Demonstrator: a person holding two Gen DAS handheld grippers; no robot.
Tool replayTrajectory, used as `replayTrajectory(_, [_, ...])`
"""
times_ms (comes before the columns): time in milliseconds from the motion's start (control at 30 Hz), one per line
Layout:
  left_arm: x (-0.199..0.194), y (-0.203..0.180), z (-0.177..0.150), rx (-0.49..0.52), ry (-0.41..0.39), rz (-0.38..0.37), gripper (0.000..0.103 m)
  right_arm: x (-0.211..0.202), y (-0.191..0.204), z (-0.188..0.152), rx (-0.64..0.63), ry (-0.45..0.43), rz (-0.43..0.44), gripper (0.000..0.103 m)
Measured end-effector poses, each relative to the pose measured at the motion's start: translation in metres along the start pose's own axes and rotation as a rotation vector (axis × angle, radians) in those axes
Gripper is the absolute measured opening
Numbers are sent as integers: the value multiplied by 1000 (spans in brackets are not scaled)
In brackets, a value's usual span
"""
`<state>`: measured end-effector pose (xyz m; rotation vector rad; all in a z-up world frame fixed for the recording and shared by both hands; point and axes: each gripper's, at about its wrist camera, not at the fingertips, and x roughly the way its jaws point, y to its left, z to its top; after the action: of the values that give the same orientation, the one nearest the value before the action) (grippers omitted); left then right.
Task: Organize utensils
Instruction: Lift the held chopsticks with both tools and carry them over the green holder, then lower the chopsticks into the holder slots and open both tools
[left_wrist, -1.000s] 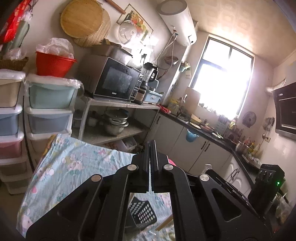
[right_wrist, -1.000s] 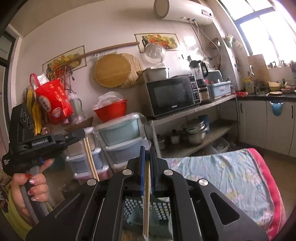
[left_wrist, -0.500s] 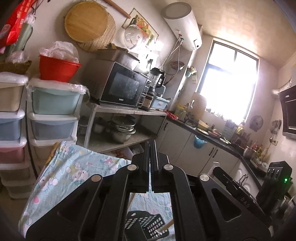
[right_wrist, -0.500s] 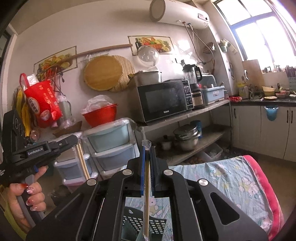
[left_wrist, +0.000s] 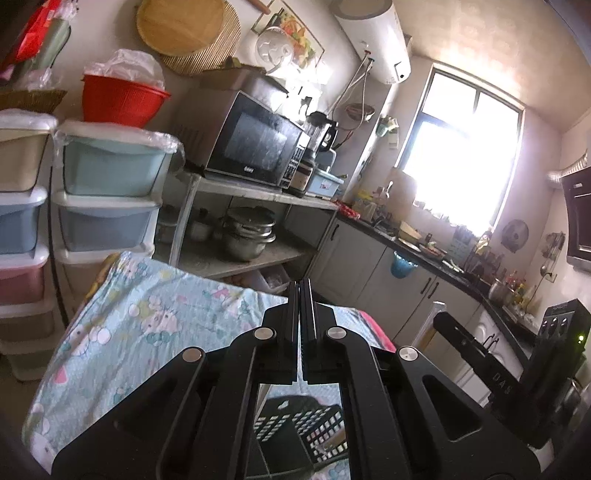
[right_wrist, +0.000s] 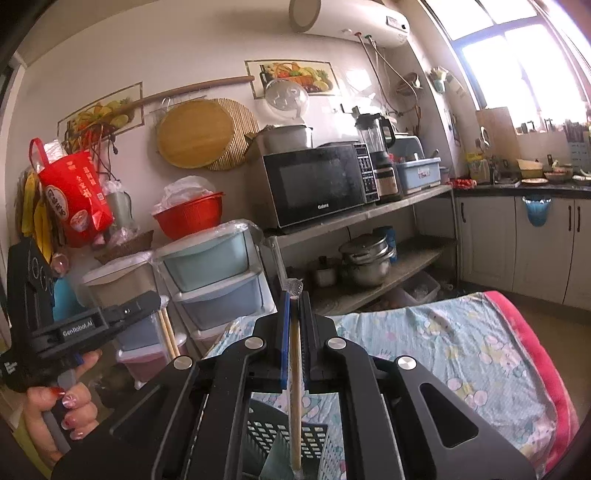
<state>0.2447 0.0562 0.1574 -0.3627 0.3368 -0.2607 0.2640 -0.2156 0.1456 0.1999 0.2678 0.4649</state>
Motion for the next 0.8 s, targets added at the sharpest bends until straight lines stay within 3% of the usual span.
replayTrajectory(167, [4,9,-17,-8,32,22,0,2,-7,-10,30,26,-1,6])
replayTrajectory(300, [5,17,-28,-27,50,37,0,-1,-13,-19,48,42,-3,19])
replayTrajectory(400, [2,21,-36,-34,59,45,0,-6,-15,-26,48,54,-15,20])
replayTrajectory(533, [-6,23,-45,-37,55,73,16,-11,-18,-36,53,76,-20,24])
replayTrajectory(800, [-11,25,-60,-25,90,113,33,-18,-14,-49,44,119,-19,36])
